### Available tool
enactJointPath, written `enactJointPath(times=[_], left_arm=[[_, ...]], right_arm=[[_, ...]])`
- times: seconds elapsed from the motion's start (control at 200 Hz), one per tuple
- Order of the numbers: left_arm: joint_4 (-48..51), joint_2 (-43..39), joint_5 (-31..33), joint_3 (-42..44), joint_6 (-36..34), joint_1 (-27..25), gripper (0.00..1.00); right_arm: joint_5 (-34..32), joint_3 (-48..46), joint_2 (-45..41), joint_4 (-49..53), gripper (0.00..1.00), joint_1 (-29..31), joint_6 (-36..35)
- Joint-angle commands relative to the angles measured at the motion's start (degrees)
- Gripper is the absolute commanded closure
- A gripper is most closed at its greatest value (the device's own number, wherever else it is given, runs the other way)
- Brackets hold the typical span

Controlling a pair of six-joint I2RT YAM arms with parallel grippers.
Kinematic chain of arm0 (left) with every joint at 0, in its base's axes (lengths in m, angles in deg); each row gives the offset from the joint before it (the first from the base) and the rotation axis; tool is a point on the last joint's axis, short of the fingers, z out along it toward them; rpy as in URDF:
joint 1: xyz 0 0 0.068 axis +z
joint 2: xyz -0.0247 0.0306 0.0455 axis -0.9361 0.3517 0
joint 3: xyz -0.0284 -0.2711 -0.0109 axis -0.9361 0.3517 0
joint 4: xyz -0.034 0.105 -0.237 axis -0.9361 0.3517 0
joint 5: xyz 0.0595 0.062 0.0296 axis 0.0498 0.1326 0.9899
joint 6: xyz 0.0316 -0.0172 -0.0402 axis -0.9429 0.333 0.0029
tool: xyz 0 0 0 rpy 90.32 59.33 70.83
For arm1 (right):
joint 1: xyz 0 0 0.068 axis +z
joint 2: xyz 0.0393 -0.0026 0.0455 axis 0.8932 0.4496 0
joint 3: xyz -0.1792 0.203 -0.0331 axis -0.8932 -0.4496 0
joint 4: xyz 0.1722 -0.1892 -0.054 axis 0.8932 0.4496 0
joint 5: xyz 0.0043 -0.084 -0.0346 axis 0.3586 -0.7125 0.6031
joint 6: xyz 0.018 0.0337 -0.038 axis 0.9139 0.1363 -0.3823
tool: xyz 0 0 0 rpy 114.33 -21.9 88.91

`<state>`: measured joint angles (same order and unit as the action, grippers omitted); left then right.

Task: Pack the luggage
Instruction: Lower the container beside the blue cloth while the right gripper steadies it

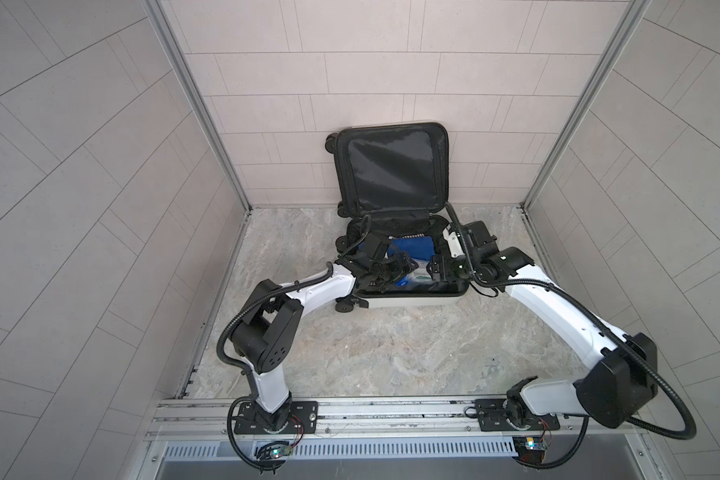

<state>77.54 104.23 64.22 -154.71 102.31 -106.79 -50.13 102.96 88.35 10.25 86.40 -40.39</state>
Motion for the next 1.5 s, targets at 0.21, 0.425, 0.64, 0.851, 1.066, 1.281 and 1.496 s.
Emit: enactJointPath(times=[0.21,0.425,0.64,0.851,1.066,1.281,1.496], left_arm=[[1.8,-3.0,2.7,-1.7,0.1,0.2,0.03],[10.4,-4.7,6.7,-4.6,-3.3,0.3,0.0],[22.1,-5.3,11.8,-9.5,-8.5,0.3,0.0],[32.3,-5.9,16.6,-15.0,-14.5,0.1,0.0],[40.3,-8.3,23.0,-18.5,-19.7,0.2,0.0],[43.5,-10.7,23.0,-20.7,-24.8,0.1,0.1],[43.9,-13.2,21.2,-17.0,-26.8,0.2,0.23]], right_arm=[[2.6,0.3,6.6,-4.6,0.14,-0.1,1.3],[1.4,-0.2,8.3,-5.4,0.14,-0.1,1.2],[1.5,-0.7,9.4,-6.2,0.15,-0.1,1.4],[1.7,-0.5,9.6,-6.3,0.15,-0.1,1.4],[2.9,0.3,9.3,-5.9,0.13,0.5,1.2],[3.0,1.5,8.1,-4.6,0.12,2.3,0.6],[3.6,1.6,7.0,-3.9,0.15,3.9,0.3]])
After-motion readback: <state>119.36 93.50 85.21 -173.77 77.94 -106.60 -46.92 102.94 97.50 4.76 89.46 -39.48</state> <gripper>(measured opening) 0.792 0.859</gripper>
